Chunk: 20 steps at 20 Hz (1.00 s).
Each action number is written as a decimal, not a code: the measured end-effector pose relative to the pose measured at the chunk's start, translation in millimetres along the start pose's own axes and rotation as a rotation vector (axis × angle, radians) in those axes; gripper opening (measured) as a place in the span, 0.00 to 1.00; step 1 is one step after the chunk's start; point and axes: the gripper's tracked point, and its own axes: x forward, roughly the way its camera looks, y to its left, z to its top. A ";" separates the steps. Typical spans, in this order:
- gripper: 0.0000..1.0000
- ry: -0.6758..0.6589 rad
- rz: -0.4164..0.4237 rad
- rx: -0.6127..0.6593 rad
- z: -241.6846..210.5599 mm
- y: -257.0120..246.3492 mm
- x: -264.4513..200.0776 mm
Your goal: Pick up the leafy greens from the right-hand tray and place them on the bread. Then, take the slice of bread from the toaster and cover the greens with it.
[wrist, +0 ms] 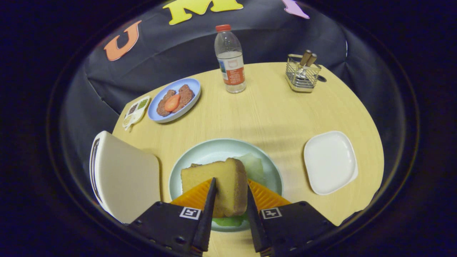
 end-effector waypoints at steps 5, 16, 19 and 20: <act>0.73 -0.007 -0.015 -0.018 0.6 -11.4 0.1; 0.94 -0.221 0.035 -0.072 27.1 0.1 -98.4; 0.96 -0.347 0.033 -0.124 39.9 10.5 -148.8; 0.97 -0.384 0.038 -0.127 40.5 16.7 -169.1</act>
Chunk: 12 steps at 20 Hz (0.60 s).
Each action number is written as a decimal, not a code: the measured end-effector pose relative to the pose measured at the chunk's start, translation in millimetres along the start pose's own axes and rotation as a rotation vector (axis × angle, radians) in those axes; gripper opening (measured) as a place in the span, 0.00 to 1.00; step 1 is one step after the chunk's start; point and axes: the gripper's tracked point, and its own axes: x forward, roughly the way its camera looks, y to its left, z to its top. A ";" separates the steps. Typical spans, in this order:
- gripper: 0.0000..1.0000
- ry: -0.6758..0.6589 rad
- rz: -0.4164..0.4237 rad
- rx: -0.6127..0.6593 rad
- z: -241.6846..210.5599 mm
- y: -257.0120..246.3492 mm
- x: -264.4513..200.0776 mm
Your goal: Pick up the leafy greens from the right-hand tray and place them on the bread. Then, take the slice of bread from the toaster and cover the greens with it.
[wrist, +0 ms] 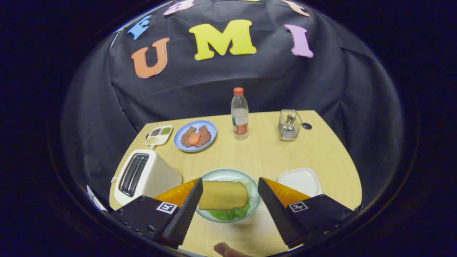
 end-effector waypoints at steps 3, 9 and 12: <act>0.97 -0.161 0.003 -0.041 29.1 19.6 -61.4; 0.96 -0.428 -0.019 -0.147 57.1 51.7 -169.0; 0.96 -0.516 -0.028 -0.154 67.4 50.4 -210.2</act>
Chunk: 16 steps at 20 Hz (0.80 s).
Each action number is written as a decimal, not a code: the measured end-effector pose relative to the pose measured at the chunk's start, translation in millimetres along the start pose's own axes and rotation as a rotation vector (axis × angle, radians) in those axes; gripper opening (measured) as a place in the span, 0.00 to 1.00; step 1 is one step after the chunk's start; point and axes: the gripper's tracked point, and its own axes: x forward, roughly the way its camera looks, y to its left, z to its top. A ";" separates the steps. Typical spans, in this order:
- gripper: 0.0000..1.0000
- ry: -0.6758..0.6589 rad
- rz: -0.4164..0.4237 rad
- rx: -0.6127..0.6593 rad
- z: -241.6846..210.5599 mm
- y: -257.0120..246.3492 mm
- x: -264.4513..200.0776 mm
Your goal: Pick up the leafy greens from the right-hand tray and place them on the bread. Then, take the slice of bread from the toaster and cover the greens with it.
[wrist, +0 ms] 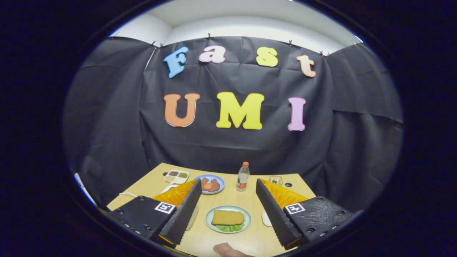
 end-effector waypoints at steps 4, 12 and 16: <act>0.95 -0.119 -0.014 0.009 36.6 -34.7 -16.6; 0.95 -0.134 0.009 0.035 33.1 -128.1 -31.6; 0.95 -0.137 0.028 0.034 29.2 -161.2 -38.7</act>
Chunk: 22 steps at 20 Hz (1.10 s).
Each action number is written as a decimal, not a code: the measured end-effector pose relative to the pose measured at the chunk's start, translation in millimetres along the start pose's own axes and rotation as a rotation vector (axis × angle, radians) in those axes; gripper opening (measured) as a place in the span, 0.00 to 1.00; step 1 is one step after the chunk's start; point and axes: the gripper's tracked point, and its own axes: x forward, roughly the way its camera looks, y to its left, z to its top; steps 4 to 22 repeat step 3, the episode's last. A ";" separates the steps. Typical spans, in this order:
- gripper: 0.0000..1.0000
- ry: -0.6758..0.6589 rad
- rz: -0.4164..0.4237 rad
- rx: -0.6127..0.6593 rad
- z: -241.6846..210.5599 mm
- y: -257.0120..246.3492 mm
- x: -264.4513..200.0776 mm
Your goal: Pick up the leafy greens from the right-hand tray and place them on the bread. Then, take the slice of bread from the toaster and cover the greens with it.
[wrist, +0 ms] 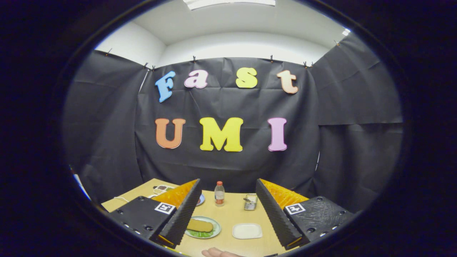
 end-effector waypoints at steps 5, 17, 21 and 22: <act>0.96 -0.009 0.000 0.016 2.7 -16.3 -0.2; 0.96 -0.009 0.000 0.016 2.7 -16.3 -0.2; 0.96 -0.009 0.000 0.016 2.7 -16.3 -0.2; 0.96 -0.009 0.000 0.016 2.7 -16.3 -0.2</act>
